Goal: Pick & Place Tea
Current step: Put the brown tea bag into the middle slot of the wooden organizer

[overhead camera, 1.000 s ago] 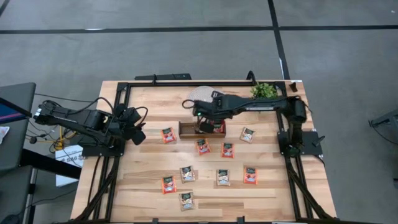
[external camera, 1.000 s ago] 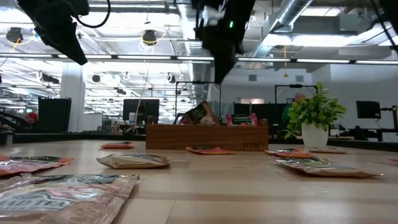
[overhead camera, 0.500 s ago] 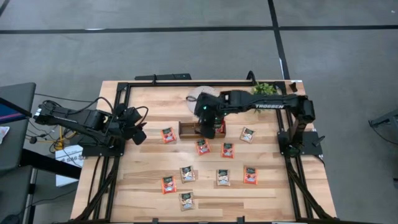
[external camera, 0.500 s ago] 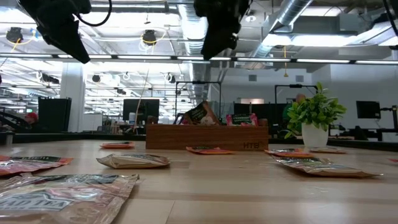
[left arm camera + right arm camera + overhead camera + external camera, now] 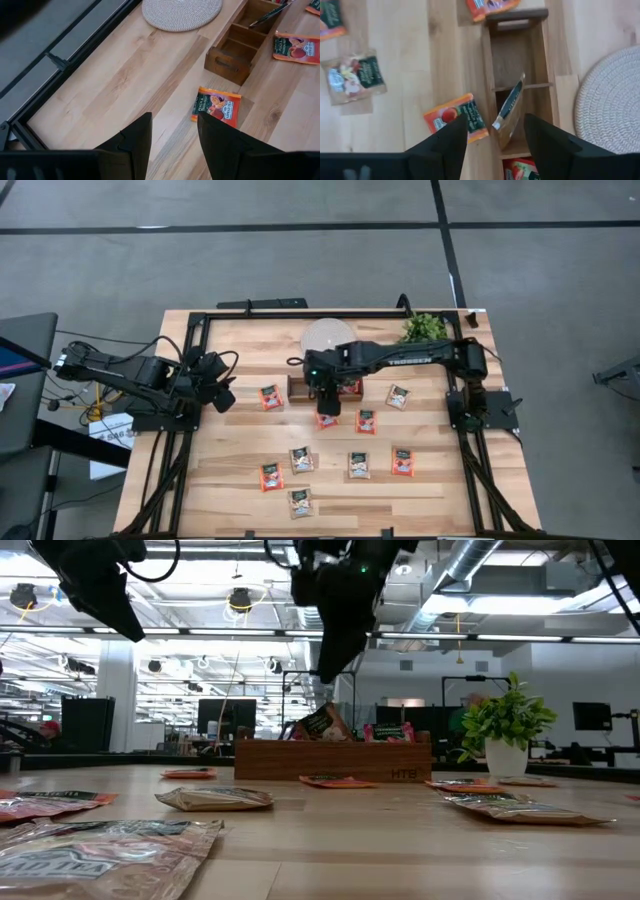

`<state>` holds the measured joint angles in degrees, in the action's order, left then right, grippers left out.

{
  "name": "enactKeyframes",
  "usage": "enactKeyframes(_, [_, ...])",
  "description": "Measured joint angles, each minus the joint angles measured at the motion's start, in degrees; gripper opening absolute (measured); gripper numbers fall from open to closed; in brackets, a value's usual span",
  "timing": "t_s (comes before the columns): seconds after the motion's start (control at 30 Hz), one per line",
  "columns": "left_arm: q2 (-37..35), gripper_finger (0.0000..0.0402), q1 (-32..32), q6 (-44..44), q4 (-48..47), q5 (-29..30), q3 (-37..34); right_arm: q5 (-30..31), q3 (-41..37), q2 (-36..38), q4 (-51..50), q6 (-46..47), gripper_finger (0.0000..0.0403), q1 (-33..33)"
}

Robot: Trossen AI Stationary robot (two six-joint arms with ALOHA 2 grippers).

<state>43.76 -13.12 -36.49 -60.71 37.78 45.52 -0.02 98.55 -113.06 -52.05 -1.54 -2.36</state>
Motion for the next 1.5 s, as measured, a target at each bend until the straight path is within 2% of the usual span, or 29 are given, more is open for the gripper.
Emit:
enactKeyframes(0.53, [0.0,0.0151,0.0,1.1,0.2,0.0,0.0,0.4,0.1,-3.6,-1.2,-0.4,0.0184,0.4])
enactKeyframes(0.97, [0.0,0.0151,0.0,1.1,0.7,0.2,0.0,1.5,0.1,-3.6,0.0,-0.5,0.0136,0.0])
enactKeyframes(1.33, [0.0,0.0151,0.0,1.2,0.8,0.2,0.0,1.5,0.1,-3.6,0.0,-0.4,0.0130,-0.2])
enactKeyframes(1.5, [0.0,0.0151,0.0,1.2,0.8,0.2,0.0,1.3,-0.2,-5.9,-2.2,-0.6,0.0120,-0.4])
